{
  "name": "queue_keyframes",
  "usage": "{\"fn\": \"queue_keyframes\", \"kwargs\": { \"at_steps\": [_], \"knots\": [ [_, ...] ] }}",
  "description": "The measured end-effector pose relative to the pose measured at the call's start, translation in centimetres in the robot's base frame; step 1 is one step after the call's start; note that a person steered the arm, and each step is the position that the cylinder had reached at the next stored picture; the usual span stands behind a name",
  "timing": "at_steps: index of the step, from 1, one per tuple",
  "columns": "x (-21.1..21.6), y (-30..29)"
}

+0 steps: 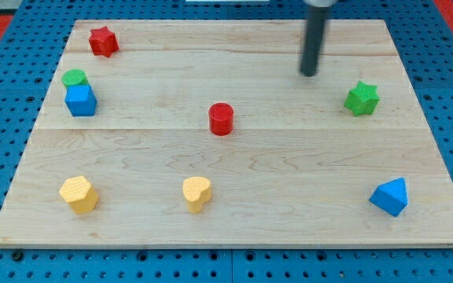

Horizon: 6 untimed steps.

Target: Slide the green star slightly to the left

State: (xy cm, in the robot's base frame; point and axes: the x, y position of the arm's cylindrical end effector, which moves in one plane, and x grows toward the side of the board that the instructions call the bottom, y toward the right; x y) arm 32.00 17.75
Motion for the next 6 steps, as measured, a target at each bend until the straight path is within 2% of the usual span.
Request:
{"fn": "queue_keyframes", "kwargs": {
  "at_steps": [1,2,3,4,5,6],
  "knots": [
    [1.4,6.5],
    [4.5,7.2],
    [7.2,6.2],
    [8.7,1.2],
    [8.3,-3.3],
    [6.4,-3.7]
  ]
}}
